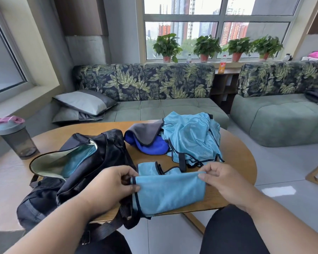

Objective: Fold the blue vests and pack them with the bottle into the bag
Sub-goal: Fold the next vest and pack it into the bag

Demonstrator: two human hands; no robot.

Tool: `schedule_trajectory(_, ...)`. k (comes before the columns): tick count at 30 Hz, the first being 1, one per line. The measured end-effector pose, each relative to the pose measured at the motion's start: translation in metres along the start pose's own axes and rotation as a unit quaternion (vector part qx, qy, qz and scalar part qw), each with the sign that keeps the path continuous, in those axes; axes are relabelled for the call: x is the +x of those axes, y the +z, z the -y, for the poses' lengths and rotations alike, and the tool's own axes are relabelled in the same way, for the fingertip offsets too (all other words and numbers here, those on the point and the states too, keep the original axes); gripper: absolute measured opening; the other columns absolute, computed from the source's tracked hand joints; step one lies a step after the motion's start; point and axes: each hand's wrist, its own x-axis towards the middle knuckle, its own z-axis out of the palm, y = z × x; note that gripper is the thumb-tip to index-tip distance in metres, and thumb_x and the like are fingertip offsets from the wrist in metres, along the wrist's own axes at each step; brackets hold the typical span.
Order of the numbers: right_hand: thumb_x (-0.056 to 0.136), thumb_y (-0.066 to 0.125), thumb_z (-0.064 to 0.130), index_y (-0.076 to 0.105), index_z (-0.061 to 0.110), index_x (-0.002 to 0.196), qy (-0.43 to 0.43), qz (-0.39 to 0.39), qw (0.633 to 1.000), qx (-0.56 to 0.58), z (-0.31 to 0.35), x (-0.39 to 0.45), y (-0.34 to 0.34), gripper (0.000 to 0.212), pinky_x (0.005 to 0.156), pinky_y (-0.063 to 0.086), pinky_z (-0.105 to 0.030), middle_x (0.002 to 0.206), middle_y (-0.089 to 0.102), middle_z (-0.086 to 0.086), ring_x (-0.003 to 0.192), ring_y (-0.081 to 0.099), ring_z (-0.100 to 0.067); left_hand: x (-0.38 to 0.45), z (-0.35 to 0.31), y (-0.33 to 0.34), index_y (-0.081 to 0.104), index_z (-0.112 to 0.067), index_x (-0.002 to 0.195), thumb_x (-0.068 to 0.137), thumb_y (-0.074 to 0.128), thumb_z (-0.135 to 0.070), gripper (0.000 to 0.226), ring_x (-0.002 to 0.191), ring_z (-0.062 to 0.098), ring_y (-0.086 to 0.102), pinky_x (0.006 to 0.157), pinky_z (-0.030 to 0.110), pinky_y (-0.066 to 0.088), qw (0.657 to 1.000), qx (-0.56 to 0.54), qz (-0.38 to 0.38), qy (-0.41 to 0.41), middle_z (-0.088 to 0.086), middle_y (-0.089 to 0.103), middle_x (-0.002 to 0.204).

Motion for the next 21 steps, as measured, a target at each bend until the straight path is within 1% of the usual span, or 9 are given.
schedule_trajectory(1, 0.1, 0.071, 0.019, 0.075, 0.014, 0.102, -0.001, -0.011, 1.0, 0.016, -0.001, 0.018, 0.002, 0.007, 0.096, 0.053, -0.029, 0.101, 0.08, -0.002, 0.101, 0.075, -0.017, 0.016, 0.005, -0.002, 0.076, -0.03, 0.093, 0.086, 0.087, -0.025, 0.014, 0.058, 0.002, 0.065, 0.06, 0.02, 0.057, 1.0, 0.003, -0.006, -0.004, -0.011, 0.076, 0.078)
schedule_trajectory(4, 0.1, 0.07, 0.016, 0.075, 0.01, 0.103, 0.009, -0.055, 0.995, 0.089, -0.004, 0.069, 0.012, 0.008, 0.087, 0.057, -0.023, 0.101, 0.08, -0.008, 0.094, 0.074, -0.014, 0.066, 0.025, 0.0, 0.072, -0.041, 0.098, 0.082, 0.086, -0.04, 0.021, 0.078, 0.011, 0.069, 0.08, 0.042, 0.061, 0.999, 0.029, -0.037, -0.024, -0.007, 0.074, 0.086)
schedule_trajectory(6, 0.101, 0.069, 0.018, 0.074, 0.014, 0.106, 0.028, -0.098, 0.985, 0.139, -0.011, 0.095, 0.023, 0.008, 0.083, 0.059, -0.028, 0.099, 0.08, -0.008, 0.093, 0.073, -0.018, 0.09, 0.034, 0.006, 0.067, -0.041, 0.111, 0.085, 0.083, -0.047, 0.031, 0.084, 0.008, 0.065, 0.081, 0.039, 0.058, 0.995, 0.038, -0.071, -0.051, -0.01, 0.069, 0.094)
schedule_trajectory(8, 0.101, 0.069, 0.021, 0.07, 0.019, 0.115, 0.059, -0.138, 0.976, 0.156, -0.022, 0.104, 0.032, 0.014, 0.081, 0.056, -0.028, 0.103, 0.077, -0.004, 0.094, 0.072, -0.017, 0.104, 0.041, 0.012, 0.059, -0.034, 0.132, 0.091, 0.077, -0.05, 0.048, 0.093, 0.007, 0.064, 0.081, 0.031, 0.052, 0.991, 0.047, -0.099, -0.077, -0.013, 0.065, 0.104)
schedule_trajectory(10, 0.101, 0.069, 0.028, 0.063, 0.024, 0.124, 0.087, -0.155, 0.976, 0.123, -0.041, 0.101, 0.039, 0.025, 0.085, 0.053, -0.03, 0.108, 0.072, -0.001, 0.098, 0.07, -0.014, 0.105, 0.048, 0.017, 0.051, -0.031, 0.144, 0.094, 0.072, -0.05, 0.057, 0.099, 0.008, 0.062, 0.081, 0.029, 0.049, 0.986, 0.076, -0.115, -0.098, -0.014, 0.063, 0.112)
schedule_trajectory(12, 0.099, 0.07, 0.037, 0.06, 0.029, 0.128, 0.102, -0.153, 0.981, 0.069, -0.052, 0.096, 0.04, 0.032, 0.088, 0.053, -0.032, 0.11, 0.07, 0.001, 0.101, 0.069, -0.015, 0.095, 0.055, 0.024, 0.051, -0.032, 0.146, 0.095, 0.07, -0.05, 0.057, 0.105, 0.008, 0.06, 0.085, 0.029, 0.049, 0.981, 0.085, -0.139, -0.108, -0.012, 0.061, 0.121)
schedule_trajectory(16, 0.094, 0.068, 0.047, 0.068, 0.027, 0.106, 0.132, -0.122, 0.982, -0.052, -0.055, 0.093, 0.038, 0.023, 0.083, 0.055, -0.034, 0.099, 0.071, 0.006, 0.093, 0.069, -0.014, 0.058, 0.046, 0.051, 0.06, -0.041, 0.133, 0.091, 0.071, -0.053, 0.045, 0.113, 0.0, 0.052, 0.094, 0.024, 0.044, 0.983, 0.058, -0.175, -0.021, -0.023, 0.056, 0.124)
schedule_trajectory(19, 0.085, 0.067, 0.062, 0.062, 0.016, 0.079, 0.173, -0.048, 0.97, -0.164, -0.06, 0.09, 0.045, 0.046, 0.068, 0.049, -0.033, 0.078, 0.068, 0.008, 0.074, 0.068, -0.021, 0.037, 0.044, 0.075, 0.051, -0.046, 0.143, 0.081, 0.068, -0.073, 0.07, 0.128, 0.0, 0.042, 0.109, 0.024, 0.039, 0.987, 0.096, -0.131, 0.011, -0.028, 0.045, 0.136)
schedule_trajectory(21, 0.081, 0.074, 0.062, 0.065, 0.015, 0.072, 0.177, -0.01, 0.972, -0.155, -0.063, 0.09, 0.05, 0.049, 0.065, 0.048, -0.033, 0.07, 0.068, 0.006, 0.068, 0.068, -0.018, 0.031, 0.051, 0.086, 0.038, -0.047, 0.154, 0.079, 0.064, -0.079, 0.086, 0.14, 0.004, 0.035, 0.118, 0.027, 0.035, 0.987, 0.121, -0.104, -0.01, -0.027, 0.036, 0.148)
